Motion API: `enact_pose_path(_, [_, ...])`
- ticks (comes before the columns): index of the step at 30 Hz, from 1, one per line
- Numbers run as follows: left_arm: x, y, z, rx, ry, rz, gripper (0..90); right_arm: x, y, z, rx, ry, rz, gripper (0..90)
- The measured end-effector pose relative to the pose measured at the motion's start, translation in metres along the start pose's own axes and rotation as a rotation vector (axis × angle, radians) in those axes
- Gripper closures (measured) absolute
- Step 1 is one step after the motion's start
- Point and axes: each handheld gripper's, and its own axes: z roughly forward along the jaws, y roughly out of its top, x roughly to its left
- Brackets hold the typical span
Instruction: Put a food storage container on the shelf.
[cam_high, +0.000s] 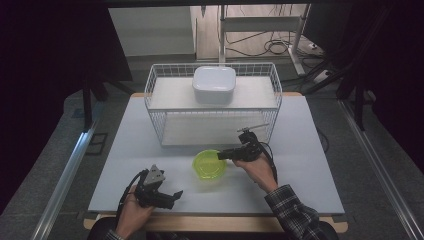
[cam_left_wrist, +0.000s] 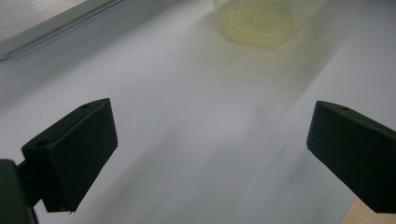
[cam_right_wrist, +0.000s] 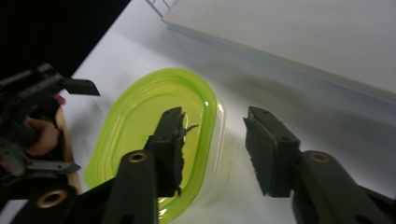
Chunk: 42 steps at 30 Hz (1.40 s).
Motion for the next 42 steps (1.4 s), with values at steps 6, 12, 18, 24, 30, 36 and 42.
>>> enact_pose_path(6, [-0.001,0.0,0.001,0.008,0.001,0.011,2.1,-0.005,-0.001,0.004,0.017,0.02,0.038,67.9])
enact_pose_path(12, [-0.001,0.0,0.0,0.008,0.003,0.011,2.2,-0.002,-0.001,0.003,0.038,0.064,0.076,79.9])
enact_pose_path(18, [-0.001,0.0,0.001,0.006,0.003,0.008,2.3,0.005,-0.001,-0.001,0.015,0.113,0.082,81.6])
enact_pose_path(24, [-0.001,0.0,0.001,0.005,0.003,0.006,2.3,0.009,0.001,-0.007,-0.01,0.105,0.063,82.5])
enact_pose_path(30, [-0.001,0.0,0.001,0.005,0.0,0.004,2.3,0.006,0.0,-0.013,-0.03,0.126,0.077,83.6])
enact_pose_path(36, [-0.001,0.0,0.001,0.007,-0.001,0.003,2.4,0.004,0.002,-0.013,-0.029,0.118,0.06,82.3])
enact_pose_path(42, [-0.001,0.0,0.002,0.017,-0.003,0.008,2.4,-0.004,0.001,-0.01,-0.007,-0.04,0.013,77.1])
